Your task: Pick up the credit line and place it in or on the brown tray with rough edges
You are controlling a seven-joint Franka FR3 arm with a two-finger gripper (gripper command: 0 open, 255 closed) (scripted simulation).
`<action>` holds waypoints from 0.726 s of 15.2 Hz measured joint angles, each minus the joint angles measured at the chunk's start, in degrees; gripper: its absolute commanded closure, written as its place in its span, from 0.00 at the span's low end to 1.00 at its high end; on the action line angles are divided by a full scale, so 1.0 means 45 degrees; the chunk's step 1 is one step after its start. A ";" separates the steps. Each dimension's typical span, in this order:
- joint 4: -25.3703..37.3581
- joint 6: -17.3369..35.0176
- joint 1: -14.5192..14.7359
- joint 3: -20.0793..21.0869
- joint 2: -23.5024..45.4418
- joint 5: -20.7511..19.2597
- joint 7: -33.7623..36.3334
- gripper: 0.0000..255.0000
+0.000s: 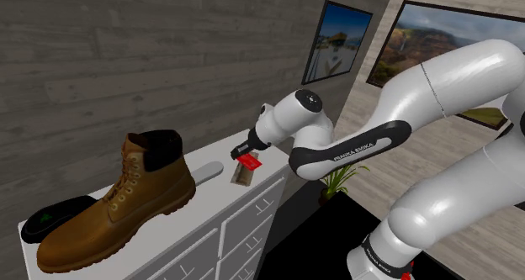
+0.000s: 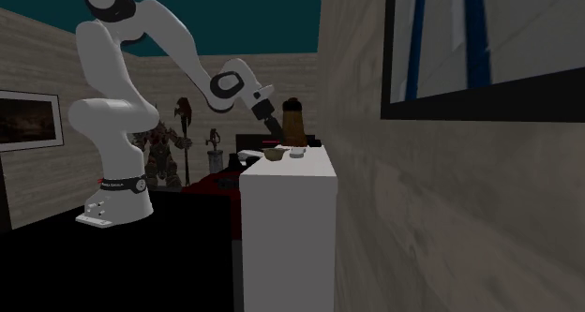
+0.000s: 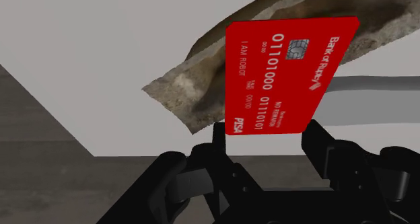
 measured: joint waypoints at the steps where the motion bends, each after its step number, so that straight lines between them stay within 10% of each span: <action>1: -0.0049 0.0214 -0.0329 0.0290 0.0149 -0.0307 0.0289 1.00; 9: -0.0084 0.0644 -0.1147 0.1004 0.0494 -0.1080 0.0994 1.00; 10: -0.0084 0.0644 -0.1147 0.1004 0.0494 -0.1080 0.0994 0.00; 11: -0.0084 0.0644 -0.1147 0.1004 0.0494 -0.1080 0.0994 0.00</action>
